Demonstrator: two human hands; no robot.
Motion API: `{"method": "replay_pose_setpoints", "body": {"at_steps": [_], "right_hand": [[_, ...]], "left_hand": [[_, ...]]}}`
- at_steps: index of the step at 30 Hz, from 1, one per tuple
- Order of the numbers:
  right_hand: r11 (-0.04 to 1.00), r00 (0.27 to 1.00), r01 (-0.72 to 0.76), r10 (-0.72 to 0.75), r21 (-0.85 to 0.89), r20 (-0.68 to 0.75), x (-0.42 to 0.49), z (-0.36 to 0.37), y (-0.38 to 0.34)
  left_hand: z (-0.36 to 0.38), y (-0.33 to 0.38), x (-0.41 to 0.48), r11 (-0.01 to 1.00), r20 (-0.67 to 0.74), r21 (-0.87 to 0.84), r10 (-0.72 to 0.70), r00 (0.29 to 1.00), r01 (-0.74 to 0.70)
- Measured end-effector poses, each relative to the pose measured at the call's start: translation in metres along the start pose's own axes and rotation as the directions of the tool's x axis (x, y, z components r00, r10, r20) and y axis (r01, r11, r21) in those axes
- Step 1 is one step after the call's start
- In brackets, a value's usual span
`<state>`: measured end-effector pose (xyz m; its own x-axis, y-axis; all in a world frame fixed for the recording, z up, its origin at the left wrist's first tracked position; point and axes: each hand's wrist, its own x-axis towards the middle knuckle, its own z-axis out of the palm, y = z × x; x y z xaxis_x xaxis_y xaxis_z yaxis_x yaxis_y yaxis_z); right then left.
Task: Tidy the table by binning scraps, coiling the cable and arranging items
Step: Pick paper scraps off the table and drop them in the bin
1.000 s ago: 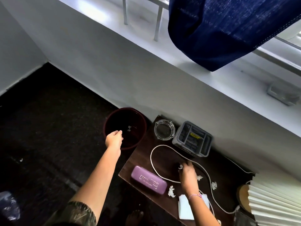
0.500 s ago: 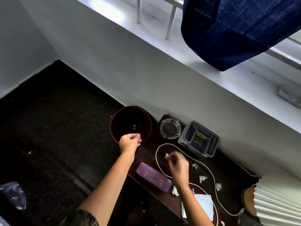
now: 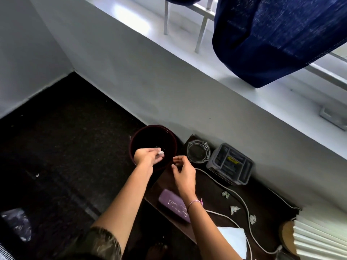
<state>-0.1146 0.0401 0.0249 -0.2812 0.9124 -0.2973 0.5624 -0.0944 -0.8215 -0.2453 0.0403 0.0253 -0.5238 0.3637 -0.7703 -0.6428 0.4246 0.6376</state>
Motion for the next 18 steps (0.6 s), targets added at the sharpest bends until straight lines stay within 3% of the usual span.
{"method": "replay_pose_setpoints", "body": {"at_steps": [3, 8, 18], "right_hand": [[0.999, 1.0, -0.023, 0.023, -0.044, -0.019, -0.007, -0.008, 0.021], [0.982, 0.987, -0.078, 0.051, -0.174, -0.154, -0.016, -0.03, 0.056], [0.826, 0.945, -0.303, 0.197, -0.475, -0.26, -0.032, -0.102, 0.111]], "left_hand": [[0.003, 0.022, 0.02, 0.999, -0.051, -0.021, 0.043, 0.998, -0.045], [0.003, 0.029, 0.041, 0.977, -0.163, 0.207, 0.092, 0.982, -0.057], [0.024, -0.058, 0.003, 0.963, -0.039, 0.27, 0.016, 0.999, -0.005]]}}
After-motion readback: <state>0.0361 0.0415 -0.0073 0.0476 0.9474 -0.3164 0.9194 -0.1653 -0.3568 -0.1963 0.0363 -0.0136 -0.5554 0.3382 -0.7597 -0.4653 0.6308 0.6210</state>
